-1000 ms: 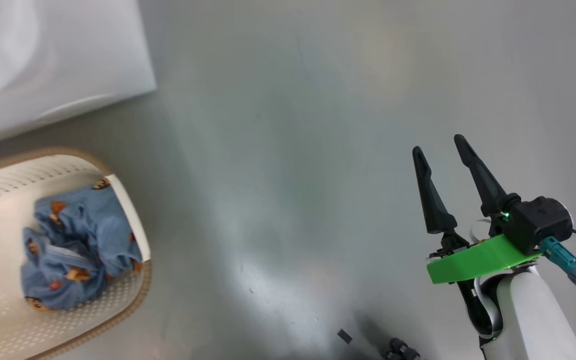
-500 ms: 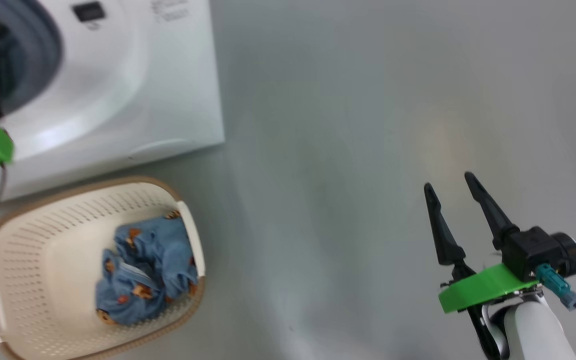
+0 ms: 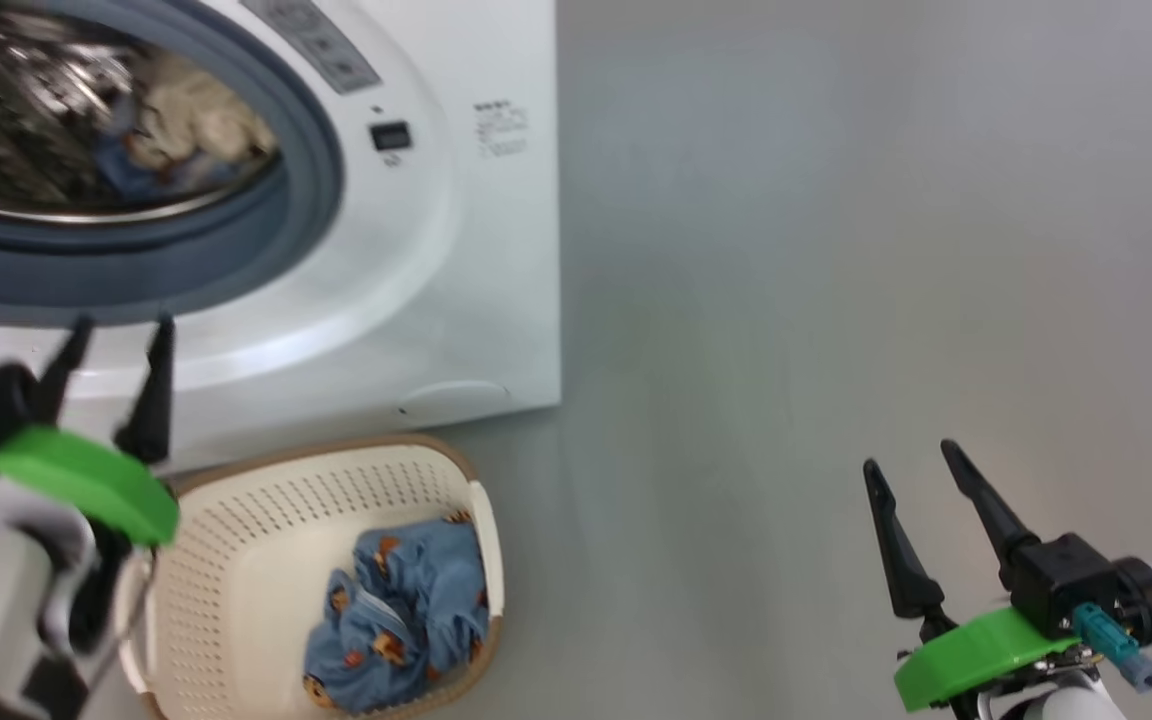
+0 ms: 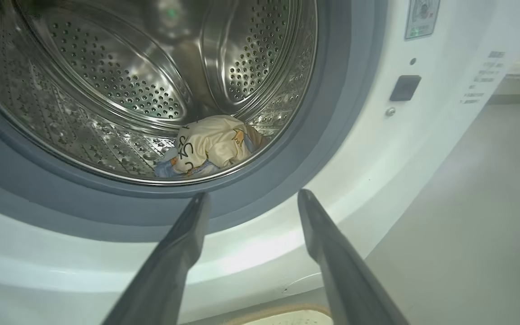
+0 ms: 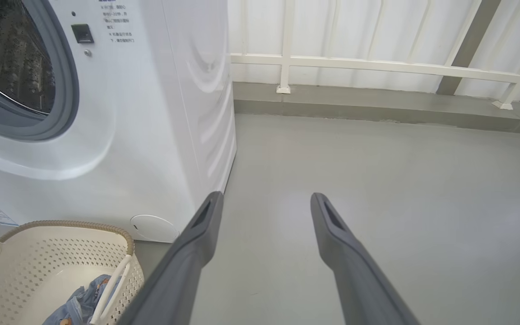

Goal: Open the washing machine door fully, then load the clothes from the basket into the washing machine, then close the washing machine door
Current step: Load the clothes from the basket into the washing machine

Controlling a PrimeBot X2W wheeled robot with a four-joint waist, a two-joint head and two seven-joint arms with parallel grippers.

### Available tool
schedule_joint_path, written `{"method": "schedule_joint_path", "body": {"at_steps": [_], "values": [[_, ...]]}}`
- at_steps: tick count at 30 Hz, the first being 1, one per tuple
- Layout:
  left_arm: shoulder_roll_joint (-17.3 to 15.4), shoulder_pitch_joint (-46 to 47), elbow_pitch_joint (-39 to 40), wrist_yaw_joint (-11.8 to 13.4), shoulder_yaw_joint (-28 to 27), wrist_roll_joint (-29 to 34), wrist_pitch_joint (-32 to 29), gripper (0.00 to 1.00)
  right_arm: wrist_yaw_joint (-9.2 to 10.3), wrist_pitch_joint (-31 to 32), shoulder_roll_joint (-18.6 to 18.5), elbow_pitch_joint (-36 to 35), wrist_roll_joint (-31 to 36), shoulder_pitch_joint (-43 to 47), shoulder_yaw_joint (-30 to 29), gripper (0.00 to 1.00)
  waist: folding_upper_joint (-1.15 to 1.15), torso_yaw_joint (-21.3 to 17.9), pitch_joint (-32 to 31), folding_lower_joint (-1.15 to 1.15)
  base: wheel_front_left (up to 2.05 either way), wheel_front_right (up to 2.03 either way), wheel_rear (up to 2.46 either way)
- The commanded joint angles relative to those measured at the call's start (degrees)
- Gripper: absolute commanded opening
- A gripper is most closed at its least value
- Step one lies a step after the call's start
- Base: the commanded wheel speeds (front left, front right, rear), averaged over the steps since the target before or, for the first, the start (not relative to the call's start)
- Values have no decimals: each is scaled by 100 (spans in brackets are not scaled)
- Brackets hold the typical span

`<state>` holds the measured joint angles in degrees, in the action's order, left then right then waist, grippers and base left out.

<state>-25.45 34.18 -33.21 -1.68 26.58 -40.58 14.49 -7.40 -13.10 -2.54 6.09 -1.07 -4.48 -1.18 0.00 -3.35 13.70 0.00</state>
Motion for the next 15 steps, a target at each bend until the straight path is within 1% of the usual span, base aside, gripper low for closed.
{"method": "schedule_joint_path", "body": {"at_steps": [1,5,12,13,15], "values": [[-317,-171,267,102,-251,-26,48,100,-9,16,-33,-167,52,71,129,100,0,365,-541,0,0,0,0],[-387,-1004,1030,446,-365,-84,49,100,-9,109,-33,-260,53,238,145,100,0,391,-795,0,0,0,0],[-302,-2194,2275,1107,-582,-53,50,100,-9,221,-33,-419,52,479,138,100,0,423,-1123,0,0,0,0],[-302,-2194,2275,1107,-582,-53,50,100,-9,221,-33,-419,52,479,138,100,0,423,-1123,0,0,0,0],[-251,-2477,2534,1240,-631,-38,50,100,-9,239,-33,-451,28,546,181,100,0,417,-1202,0,0,0,0]]}}
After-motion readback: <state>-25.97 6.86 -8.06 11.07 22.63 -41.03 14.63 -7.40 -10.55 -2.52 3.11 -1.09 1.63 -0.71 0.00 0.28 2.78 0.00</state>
